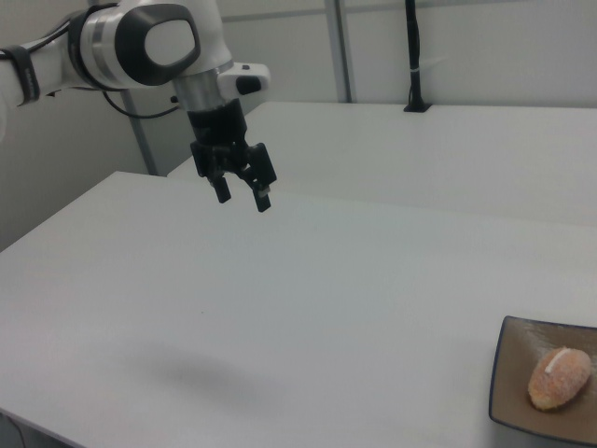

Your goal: Bread is placed on a ceramic plate

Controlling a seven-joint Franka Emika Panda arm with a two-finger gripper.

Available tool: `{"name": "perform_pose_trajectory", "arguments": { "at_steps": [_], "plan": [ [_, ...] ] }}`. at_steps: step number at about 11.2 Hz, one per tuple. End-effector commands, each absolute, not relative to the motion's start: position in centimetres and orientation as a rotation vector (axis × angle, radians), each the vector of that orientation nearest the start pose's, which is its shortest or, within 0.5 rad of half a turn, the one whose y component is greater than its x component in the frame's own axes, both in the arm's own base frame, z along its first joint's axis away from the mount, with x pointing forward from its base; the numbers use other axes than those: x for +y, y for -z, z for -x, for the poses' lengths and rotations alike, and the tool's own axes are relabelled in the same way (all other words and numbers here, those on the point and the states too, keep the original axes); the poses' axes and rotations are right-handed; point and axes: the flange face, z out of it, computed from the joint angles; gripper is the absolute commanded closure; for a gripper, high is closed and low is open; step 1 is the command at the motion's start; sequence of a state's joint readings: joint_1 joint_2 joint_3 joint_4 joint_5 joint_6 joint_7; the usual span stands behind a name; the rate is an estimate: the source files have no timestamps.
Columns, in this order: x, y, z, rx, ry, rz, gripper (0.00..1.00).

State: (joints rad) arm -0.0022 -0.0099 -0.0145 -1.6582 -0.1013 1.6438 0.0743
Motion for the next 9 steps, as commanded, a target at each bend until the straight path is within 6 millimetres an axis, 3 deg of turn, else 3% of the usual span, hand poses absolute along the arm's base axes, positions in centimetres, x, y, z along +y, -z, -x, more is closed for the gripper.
{"name": "perform_pose_trajectory", "arguments": {
  "at_steps": [1, 7, 9],
  "plan": [
    [0.7, -59.2, -54.9, 0.087, 0.001, 3.246, 0.00],
    [2.6, -58.7, -55.2, 0.054, 0.029, 3.162, 0.00],
    [2.5, -58.6, -55.2, -0.018, 0.028, 3.163, 0.00]
  ]
}}
